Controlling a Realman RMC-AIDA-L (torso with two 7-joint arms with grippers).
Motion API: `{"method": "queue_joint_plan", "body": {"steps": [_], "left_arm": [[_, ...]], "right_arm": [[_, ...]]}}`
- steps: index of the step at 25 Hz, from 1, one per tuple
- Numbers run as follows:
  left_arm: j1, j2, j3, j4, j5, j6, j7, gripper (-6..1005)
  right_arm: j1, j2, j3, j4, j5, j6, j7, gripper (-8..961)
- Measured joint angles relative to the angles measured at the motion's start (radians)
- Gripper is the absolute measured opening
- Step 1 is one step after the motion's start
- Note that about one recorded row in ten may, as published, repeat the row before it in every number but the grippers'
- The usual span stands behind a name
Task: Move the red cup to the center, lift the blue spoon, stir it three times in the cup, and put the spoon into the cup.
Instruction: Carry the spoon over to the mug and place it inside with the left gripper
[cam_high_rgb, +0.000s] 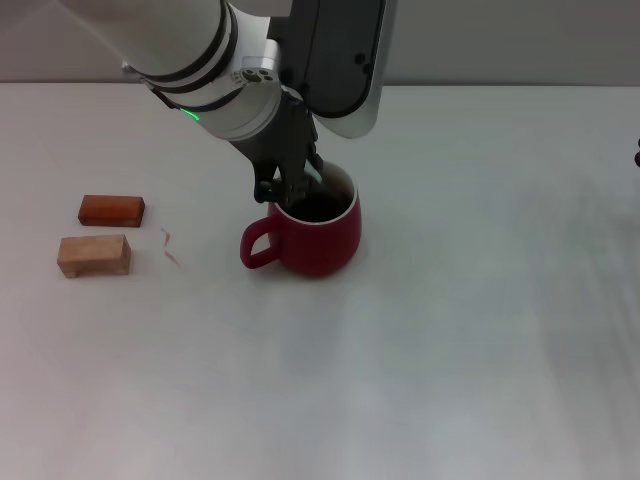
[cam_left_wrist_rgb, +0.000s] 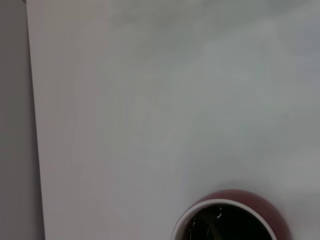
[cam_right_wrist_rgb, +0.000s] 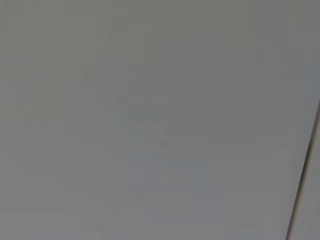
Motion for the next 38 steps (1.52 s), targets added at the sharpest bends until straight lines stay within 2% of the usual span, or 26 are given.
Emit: {"method": "queue_joint_plan", "body": {"steps": [17, 28, 38], "left_arm": [[0.034, 0.007, -0.006, 0.006, 0.029, 0.011, -0.003, 173], [0.073, 0.007, -0.005, 0.073, 0.024, 0.05, -0.003, 174], [0.088, 0.006, 0.006, 0.072, 0.02, 0.055, -0.003, 174]], "right_arm": [[0.006, 0.0, 0.0, 0.001, 0.0, 0.003, 0.001, 29], [0.011, -0.002, -0.002, 0.001, 0.0, 0.008, -0.003, 30], [0.012, -0.002, -0.002, 0.001, 0.0, 0.008, -0.004, 30]]}}
